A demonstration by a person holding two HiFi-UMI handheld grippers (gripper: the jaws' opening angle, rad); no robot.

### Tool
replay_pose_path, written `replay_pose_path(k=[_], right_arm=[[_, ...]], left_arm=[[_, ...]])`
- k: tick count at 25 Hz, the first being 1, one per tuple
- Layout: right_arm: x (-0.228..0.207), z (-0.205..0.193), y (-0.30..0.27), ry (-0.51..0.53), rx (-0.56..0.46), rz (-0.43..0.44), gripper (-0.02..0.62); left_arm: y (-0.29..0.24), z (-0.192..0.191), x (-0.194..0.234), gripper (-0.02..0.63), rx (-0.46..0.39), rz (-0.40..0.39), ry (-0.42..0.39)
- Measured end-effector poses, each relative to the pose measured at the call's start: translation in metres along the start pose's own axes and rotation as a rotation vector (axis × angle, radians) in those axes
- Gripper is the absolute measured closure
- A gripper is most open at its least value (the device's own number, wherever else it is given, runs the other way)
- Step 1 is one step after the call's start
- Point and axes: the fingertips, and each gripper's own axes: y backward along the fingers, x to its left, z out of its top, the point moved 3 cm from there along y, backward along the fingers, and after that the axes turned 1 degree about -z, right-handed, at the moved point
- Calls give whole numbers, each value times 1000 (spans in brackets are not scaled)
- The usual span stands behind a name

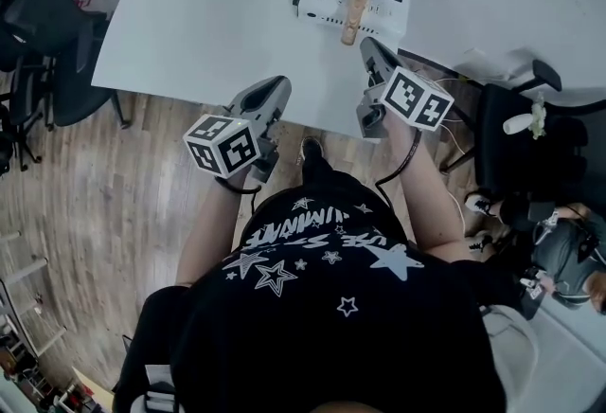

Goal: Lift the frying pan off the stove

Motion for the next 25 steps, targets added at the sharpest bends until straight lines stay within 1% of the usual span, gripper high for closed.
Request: replay_pose_path(k=[5, 9, 10, 12, 16, 19, 22, 25], right_arm=[[-17, 11, -17, -75, 28, 31, 586], [-29, 22, -30, -110, 47, 53, 578], [-30, 24, -34, -123, 53, 64, 562], [-33, 27, -40, -157, 73, 93, 505], [-36, 30, -50, -219, 112, 147, 459], [-39, 29, -60, -306, 148, 192, 405], [-41, 28, -70, -402, 184, 237, 382], [-45, 27, -78, -454, 215, 250, 371]], left_arm=[[-36, 8, -3, 597, 33, -35, -15], [-61, 12, -1, 594, 59, -57, 11], [-67, 12, -1, 587, 68, -67, 22], [-79, 13, -2, 575, 86, -95, 54], [-99, 14, -3, 502, 120, -148, 121], [-114, 13, 1, 463, 151, -171, 165], [-127, 12, 5, 434, 177, -194, 222], [-140, 11, 6, 405, 199, -221, 292]])
